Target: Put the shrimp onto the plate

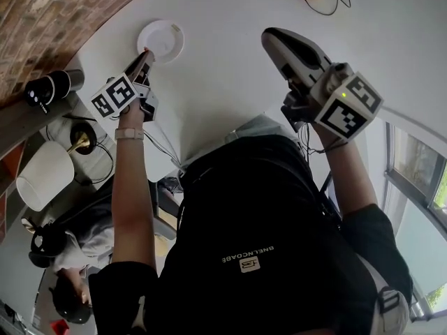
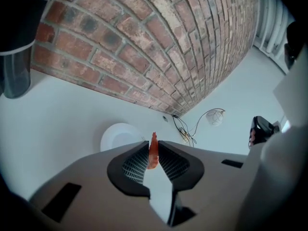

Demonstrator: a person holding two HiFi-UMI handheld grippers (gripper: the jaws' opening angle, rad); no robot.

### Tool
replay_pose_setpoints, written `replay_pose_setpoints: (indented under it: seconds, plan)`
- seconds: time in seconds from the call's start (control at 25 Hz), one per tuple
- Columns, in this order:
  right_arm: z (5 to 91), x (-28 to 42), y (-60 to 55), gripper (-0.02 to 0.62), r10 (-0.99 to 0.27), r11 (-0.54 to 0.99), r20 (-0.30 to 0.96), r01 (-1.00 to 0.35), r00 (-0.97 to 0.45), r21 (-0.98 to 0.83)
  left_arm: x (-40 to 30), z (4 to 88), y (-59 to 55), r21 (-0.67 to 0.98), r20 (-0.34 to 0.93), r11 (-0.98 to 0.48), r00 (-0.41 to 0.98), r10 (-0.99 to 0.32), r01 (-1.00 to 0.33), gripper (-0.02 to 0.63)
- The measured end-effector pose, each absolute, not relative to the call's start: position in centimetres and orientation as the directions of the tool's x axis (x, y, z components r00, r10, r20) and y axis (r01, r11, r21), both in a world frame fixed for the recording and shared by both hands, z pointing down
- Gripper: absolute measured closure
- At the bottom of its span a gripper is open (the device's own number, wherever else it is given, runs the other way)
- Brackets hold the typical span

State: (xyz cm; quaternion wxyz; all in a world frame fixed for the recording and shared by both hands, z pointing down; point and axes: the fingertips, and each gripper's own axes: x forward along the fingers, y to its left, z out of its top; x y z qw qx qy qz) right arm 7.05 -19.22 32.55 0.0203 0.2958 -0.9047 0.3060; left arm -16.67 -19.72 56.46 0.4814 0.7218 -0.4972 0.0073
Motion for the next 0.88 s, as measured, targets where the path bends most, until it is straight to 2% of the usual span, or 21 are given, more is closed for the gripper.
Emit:
replay_pose_setpoints:
  seconds: [0.52,0.88]
  plan:
    - [34.0,7.6,-18.8,0.581,-0.551,0.586,0.256,-0.587,-0.794,-0.559,-16.7,62.2,-20.9,0.641,0.613,0.034,0.485,-0.624,-0.767,0.546]
    - [34.5,8.8,-18.6,0.58,-0.572,0.56,0.265,-0.606,-0.776,-0.566,-16.4,64.1,-21.2,0.628,0.645,0.064,0.474,-0.599,-0.775,0.546]
